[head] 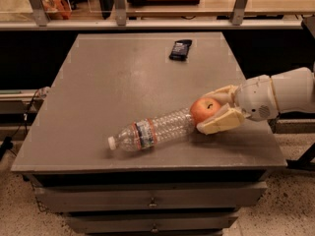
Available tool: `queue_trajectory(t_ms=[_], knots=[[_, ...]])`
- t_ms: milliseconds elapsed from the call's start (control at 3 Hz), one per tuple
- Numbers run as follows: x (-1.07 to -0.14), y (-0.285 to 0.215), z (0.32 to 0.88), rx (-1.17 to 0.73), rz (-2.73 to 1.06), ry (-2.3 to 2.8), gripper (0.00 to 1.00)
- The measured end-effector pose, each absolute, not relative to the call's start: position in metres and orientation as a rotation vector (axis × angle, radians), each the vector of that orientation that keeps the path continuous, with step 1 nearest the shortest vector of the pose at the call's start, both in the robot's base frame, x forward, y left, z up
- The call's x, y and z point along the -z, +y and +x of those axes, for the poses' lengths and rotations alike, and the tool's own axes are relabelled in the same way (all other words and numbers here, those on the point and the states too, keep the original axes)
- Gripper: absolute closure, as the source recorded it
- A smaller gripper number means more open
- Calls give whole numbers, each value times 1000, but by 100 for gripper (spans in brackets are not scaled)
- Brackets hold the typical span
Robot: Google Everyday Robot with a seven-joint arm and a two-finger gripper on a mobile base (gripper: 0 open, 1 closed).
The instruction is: Move apple near water bottle
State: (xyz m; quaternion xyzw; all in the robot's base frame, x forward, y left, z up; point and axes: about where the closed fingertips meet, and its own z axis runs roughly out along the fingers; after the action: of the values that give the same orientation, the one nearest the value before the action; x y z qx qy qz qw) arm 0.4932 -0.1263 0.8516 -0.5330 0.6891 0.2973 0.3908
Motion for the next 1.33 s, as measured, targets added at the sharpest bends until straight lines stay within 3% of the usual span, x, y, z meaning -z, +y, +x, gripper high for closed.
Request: queue_trajectory(t_ms=[667,1000,1333], knots=[[-848,-126,490,-767,-1374,1763,0],[-851,-132,488,-754,-1377,1774,0],[-860,-175,474,-726,-1299,1785,0]])
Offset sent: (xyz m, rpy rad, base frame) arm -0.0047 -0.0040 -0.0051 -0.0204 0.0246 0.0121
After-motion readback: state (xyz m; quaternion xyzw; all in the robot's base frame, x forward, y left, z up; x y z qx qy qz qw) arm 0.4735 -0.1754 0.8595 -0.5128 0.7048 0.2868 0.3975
